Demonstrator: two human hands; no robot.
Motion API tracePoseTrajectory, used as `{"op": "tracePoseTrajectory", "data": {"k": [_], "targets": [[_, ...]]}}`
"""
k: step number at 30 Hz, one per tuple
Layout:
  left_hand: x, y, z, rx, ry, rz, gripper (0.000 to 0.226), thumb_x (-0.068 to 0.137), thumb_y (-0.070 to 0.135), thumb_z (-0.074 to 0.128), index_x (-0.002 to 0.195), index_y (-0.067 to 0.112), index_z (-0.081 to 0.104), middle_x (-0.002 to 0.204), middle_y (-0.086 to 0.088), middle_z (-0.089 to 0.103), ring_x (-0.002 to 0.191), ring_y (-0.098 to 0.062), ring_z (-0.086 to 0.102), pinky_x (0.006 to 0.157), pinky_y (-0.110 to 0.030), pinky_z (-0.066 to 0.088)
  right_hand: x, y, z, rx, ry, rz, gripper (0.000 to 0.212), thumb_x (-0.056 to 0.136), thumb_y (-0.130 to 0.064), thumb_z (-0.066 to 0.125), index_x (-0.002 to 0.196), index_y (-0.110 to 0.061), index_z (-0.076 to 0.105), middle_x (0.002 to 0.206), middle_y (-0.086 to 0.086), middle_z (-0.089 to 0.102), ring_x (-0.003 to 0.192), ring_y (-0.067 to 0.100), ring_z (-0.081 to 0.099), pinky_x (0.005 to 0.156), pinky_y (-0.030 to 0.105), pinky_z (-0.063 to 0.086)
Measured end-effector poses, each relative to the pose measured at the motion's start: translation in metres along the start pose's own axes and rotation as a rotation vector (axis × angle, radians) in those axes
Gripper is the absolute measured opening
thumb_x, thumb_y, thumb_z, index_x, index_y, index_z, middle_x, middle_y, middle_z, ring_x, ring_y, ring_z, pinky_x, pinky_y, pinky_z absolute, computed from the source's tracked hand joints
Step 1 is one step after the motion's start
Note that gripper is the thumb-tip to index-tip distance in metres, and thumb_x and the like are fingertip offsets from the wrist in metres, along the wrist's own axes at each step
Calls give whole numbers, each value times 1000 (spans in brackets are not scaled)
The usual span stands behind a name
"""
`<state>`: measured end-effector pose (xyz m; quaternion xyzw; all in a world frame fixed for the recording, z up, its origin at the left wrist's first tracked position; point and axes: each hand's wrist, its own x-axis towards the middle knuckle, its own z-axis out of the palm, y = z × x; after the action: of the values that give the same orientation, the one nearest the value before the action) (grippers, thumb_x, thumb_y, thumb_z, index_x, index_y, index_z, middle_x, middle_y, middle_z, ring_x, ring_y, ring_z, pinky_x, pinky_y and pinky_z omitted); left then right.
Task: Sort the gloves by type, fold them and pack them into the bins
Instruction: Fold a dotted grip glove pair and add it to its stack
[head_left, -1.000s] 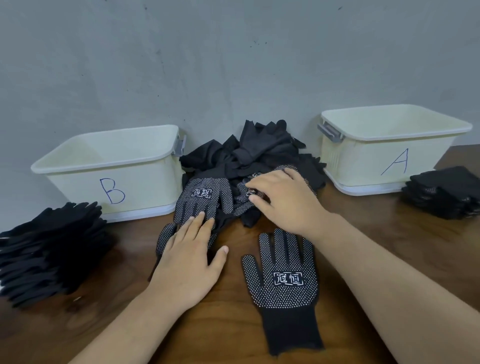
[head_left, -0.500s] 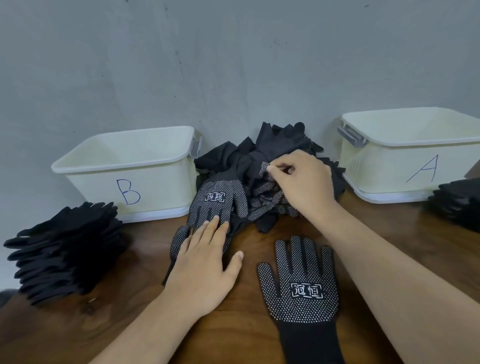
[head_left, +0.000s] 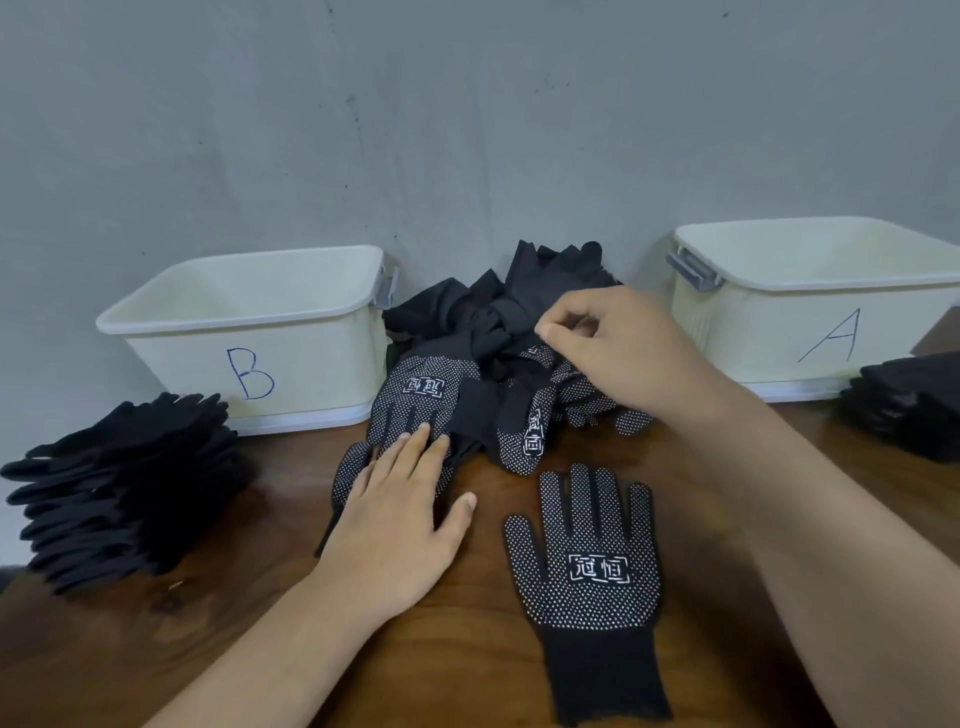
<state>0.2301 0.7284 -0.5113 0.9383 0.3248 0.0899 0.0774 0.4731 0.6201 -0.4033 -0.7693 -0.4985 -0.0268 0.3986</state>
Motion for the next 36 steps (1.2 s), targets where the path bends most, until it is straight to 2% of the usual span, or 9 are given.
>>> {"op": "tracePoseTrajectory", "data": {"k": [5, 11, 15, 19, 22, 24, 26, 31, 36], "targets": [[1, -1, 0, -3, -5, -5, 94, 84, 78, 4, 169, 37, 9, 177, 15, -1, 162, -7, -1, 132, -35, 6, -2, 6, 10, -63, -101, -55, 9, 94, -40, 69, 98, -42, 77, 92, -23, 75, 88, -4, 67, 86, 37, 60], [0, 0, -1, -10, -1, -7, 93, 85, 77, 6, 169, 37, 10, 177, 15, -1, 162, -7, -1, 131, -35, 5, -13, -4, 45, -374, -359, -236, 64, 95, -67, 61, 152, -39, 53, 154, -17, 54, 147, 10, 41, 126, 50, 27], [-2, 0, -2, -8, -1, -11, 89, 88, 75, 8, 169, 37, 8, 177, 15, -2, 162, -7, -3, 130, -34, 3, -17, -2, 71, -459, -300, -193, 55, 100, -59, 58, 149, -36, 54, 136, -13, 66, 137, 14, 49, 129, 52, 16], [-1, 1, -3, -9, 1, -9, 84, 93, 72, 15, 169, 36, 9, 177, 14, -1, 162, -7, -2, 131, -35, 5, -9, -10, 55, -23, -57, -56, 17, 89, -38, 79, 106, -35, 77, 97, -20, 75, 93, -3, 63, 103, 32, 50], [-1, 1, -3, -26, 9, -2, 78, 101, 71, 21, 169, 35, 10, 177, 14, -1, 162, -7, -3, 131, -35, 5, 2, -17, 33, 294, -14, 112, 25, 88, -39, 84, 89, -19, 68, 75, -9, 73, 65, 8, 65, 75, 26, 53], [-2, 2, -4, -39, 17, -1, 74, 106, 67, 29, 169, 35, 10, 177, 15, -2, 162, -6, -3, 131, -35, 3, 5, -22, 20, 573, -2, 143, 31, 91, -35, 82, 98, -8, 68, 87, 6, 80, 79, 26, 77, 87, 42, 61], [-2, 1, -4, -46, 24, -1, 74, 105, 66, 30, 169, 36, 9, 177, 15, -2, 162, -6, -4, 131, -35, 3, 5, -28, 10, 783, 17, 167, 22, 98, -22, 77, 111, -6, 71, 103, 6, 82, 98, 25, 80, 97, 47, 61], [-1, 2, -4, -98, 41, 5, 75, 104, 65, 36, 169, 35, 11, 177, 13, 6, 162, -8, 3, 132, -36, 8, 8, -37, 11, 791, 30, 193, 18, 103, -20, 71, 120, -17, 72, 110, -1, 82, 105, 19, 78, 102, 46, 60], [0, -4, -7, -481, 163, -127, 86, 100, 36, 64, 168, 28, 13, 167, 13, 34, 144, -23, 46, 123, -38, 34, 30, -46, 33, 952, -49, 220, 27, 104, -19, 67, 128, -6, 65, 121, 16, 77, 113, 35, 74, 102, 59, 58]]}}
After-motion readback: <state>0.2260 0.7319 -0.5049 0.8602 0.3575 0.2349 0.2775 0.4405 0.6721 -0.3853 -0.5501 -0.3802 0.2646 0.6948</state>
